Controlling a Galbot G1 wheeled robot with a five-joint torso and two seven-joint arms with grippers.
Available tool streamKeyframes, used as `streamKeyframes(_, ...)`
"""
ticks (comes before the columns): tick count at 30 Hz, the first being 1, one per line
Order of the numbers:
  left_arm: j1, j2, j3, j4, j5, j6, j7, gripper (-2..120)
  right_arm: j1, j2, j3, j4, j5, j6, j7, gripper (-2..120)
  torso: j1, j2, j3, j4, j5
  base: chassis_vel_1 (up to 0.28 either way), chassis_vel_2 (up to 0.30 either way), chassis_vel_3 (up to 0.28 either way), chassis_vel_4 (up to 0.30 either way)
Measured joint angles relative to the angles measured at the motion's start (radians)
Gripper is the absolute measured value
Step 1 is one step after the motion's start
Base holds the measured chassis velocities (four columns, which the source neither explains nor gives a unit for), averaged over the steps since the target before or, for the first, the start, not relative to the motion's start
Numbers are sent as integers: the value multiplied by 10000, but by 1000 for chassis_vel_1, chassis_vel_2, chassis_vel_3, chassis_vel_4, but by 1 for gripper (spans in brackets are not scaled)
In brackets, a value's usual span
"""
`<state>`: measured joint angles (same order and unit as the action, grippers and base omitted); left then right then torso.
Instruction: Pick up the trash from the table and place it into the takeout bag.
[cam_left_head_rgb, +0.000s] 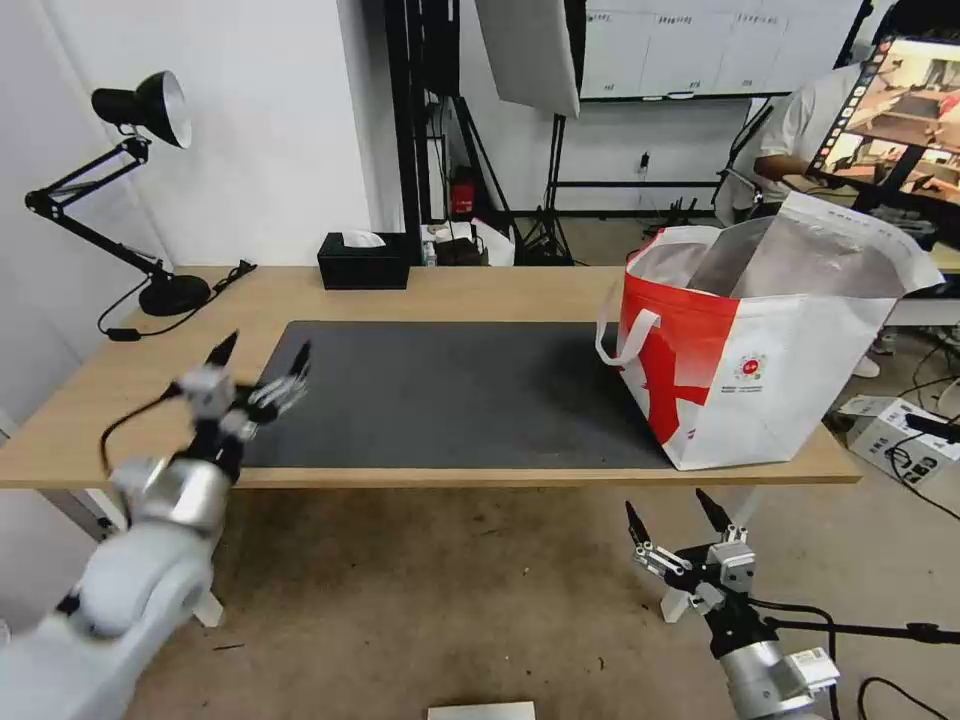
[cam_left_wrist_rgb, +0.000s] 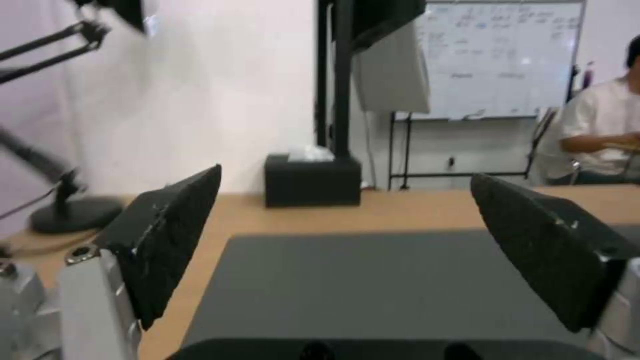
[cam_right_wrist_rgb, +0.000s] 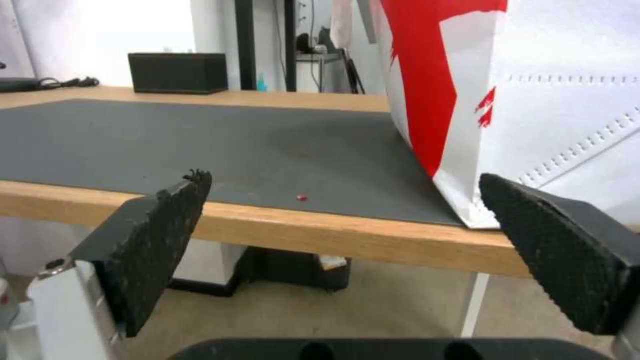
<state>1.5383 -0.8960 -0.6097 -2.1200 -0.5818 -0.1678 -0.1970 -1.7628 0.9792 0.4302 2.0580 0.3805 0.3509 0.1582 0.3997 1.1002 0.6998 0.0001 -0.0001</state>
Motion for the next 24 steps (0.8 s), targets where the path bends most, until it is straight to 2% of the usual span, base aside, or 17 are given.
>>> streamKeyframes(1, 0, 0, 0, 0, 0, 0, 0, 100, 0, 0, 0, 0, 0, 0, 0, 100, 0, 0, 0, 0, 0, 0, 0, 0, 0)
streamKeyframes(3, 844, -616, -267, -186, 508, -294, 147, 100, 0, 0, 1, 0, 0, 0, 0, 100, 0, -1, 0, 0, 1, 0, 0, 0, 0)
streamKeyframes(4, 844, -616, -267, -186, 508, -294, 147, 100, 0, 0, 1, 0, 0, 0, 0, 100, 0, -1, 0, 0, 1, 0, 0, 0, 0)
streamKeyframes(7, 1730, -1402, -448, -412, 793, -536, 671, 100, 1, 0, 0, 0, 0, 0, 0, 100, 1, -1, 1, -1, 4, 0, 0, 0, 0)
streamKeyframes(9, 1812, -1508, -448, -426, 863, -570, 713, 100, 0, 0, 0, 0, 0, 0, 0, 100, 0, -2, 1, -1, 3, 0, 0, 0, 0)
streamKeyframes(11, 2077, -1930, -403, -445, 1103, -644, 815, 100, 0, 0, 0, 0, 0, 0, 0, 100, 1, -2, 1, -2, 2, 0, 0, 0, 0)
streamKeyframes(24, 2627, -2409, -213, -68, 1185, -651, 1147, 100, 0, 0, 0, 0, 0, 0, 0, 100, 3, -2, 2, -1, 1, 0, 0, 0, 0)
